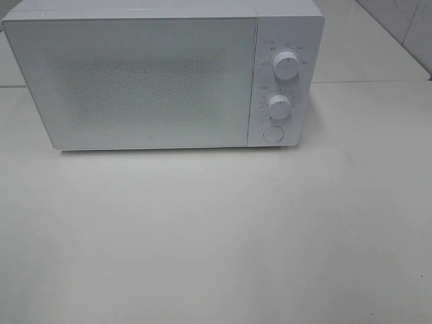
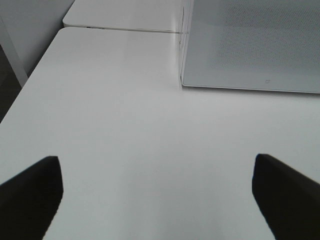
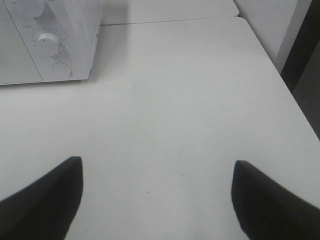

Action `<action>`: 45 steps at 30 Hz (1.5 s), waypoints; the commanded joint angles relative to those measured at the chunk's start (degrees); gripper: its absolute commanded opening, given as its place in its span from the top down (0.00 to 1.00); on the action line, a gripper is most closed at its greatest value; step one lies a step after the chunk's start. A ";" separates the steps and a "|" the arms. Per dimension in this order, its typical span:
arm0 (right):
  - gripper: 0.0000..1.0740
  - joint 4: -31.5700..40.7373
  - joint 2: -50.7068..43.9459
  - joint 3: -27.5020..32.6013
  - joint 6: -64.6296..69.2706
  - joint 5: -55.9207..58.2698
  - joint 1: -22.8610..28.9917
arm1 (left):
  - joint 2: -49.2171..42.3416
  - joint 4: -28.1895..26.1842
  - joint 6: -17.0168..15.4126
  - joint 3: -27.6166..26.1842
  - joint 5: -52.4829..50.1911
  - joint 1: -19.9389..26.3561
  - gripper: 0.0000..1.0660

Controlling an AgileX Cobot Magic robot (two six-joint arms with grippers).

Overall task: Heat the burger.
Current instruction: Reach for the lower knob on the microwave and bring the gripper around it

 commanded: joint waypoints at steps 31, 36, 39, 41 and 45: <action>0.29 0.06 -1.43 0.29 -0.40 -0.69 -0.46 | -1.60 -0.06 -0.40 0.34 -0.23 0.11 0.08; 0.29 0.06 -1.43 0.29 -0.40 -0.69 -0.46 | -1.60 -0.06 -0.40 0.34 -0.23 0.11 0.08; 0.29 0.06 -1.43 0.29 -0.40 -0.69 -0.46 | -1.60 -0.06 -0.40 0.34 -0.23 0.11 0.08; 0.29 0.06 -1.43 0.29 -0.34 -0.69 -0.46 | -1.60 -0.06 -0.40 0.34 -0.23 0.11 0.08; 0.29 0.00 -1.43 0.23 -0.23 -0.80 -0.46 | -1.60 -0.06 -0.40 0.34 -0.23 0.11 0.08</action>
